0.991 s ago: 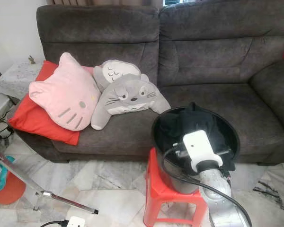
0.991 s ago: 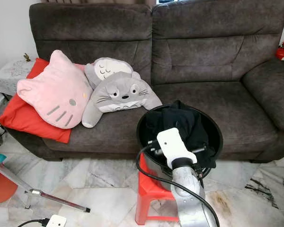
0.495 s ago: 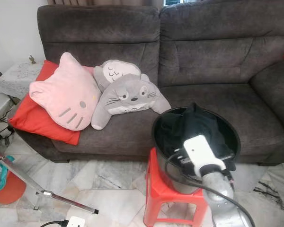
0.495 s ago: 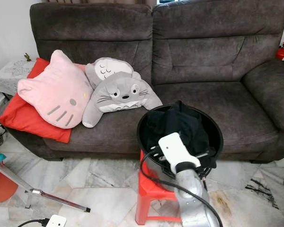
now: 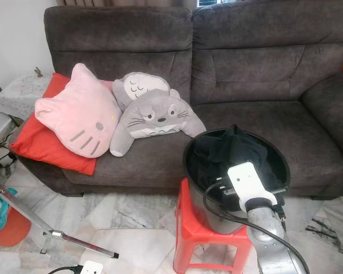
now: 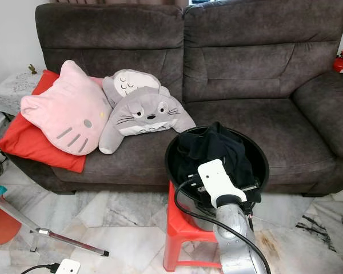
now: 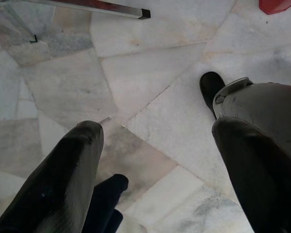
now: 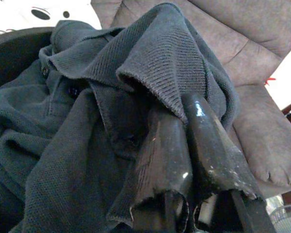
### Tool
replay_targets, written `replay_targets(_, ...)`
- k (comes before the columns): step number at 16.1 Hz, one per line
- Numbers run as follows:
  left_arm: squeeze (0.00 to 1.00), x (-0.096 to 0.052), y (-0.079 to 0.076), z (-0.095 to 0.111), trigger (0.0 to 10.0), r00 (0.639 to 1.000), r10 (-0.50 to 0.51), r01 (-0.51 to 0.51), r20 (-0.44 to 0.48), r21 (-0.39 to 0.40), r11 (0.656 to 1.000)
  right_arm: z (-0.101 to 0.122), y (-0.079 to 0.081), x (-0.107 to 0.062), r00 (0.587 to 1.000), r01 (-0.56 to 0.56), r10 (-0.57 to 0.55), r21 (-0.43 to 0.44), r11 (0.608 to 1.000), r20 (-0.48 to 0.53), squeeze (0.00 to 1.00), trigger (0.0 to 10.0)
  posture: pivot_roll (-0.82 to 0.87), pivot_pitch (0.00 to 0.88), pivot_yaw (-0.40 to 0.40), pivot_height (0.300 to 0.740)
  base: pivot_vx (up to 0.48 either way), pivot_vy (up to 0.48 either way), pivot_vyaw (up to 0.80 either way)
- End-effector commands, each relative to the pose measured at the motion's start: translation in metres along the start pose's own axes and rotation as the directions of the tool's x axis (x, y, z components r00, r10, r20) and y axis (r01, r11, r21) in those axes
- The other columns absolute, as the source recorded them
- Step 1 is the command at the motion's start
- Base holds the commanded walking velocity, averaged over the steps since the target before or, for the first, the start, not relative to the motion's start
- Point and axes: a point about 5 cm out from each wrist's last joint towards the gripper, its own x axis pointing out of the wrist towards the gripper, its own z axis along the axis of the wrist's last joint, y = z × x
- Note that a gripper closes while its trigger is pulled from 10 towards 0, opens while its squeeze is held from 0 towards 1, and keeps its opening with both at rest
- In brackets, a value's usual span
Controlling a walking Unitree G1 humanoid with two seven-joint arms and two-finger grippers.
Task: Hang hanger
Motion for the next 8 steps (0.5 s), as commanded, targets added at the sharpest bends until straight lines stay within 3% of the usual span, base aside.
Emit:
replay_targets(1, 0.00, 0.000, 0.003, -0.001, 10.0, 1.000, 0.013, -0.013, -0.008, -0.001, 1.000, 0.001, 0.001, 0.001, 1.000, 0.007, -0.007, 0.010, 1.000, 0.002, 0.19, 10.0, -0.19, 0.000, 0.057, 0.740, 0.000, 0.000, 0.00)
replay_targets(3, 0.00, 0.000, 0.003, -0.001, 10.0, 1.000, 0.012, -0.012, -0.007, 0.000, 1.000, 0.005, -0.001, 0.000, 0.999, 0.024, -0.024, 0.020, 1.000, 0.026, 0.00, 10.0, -0.20, 0.000, 0.059, 0.740, 0.000, 0.000, 0.00)
replay_targets(8, 0.00, 0.000, 0.003, -0.001, 10.0, 1.000, 0.009, -0.009, -0.006, 0.003, 1.000, -0.009, -0.009, -0.003, 0.993, 0.109, -0.105, 0.069, 0.992, -0.057, 0.00, 10.0, -0.20, 0.000, 0.063, 0.740, 0.000, 0.000, 0.00)
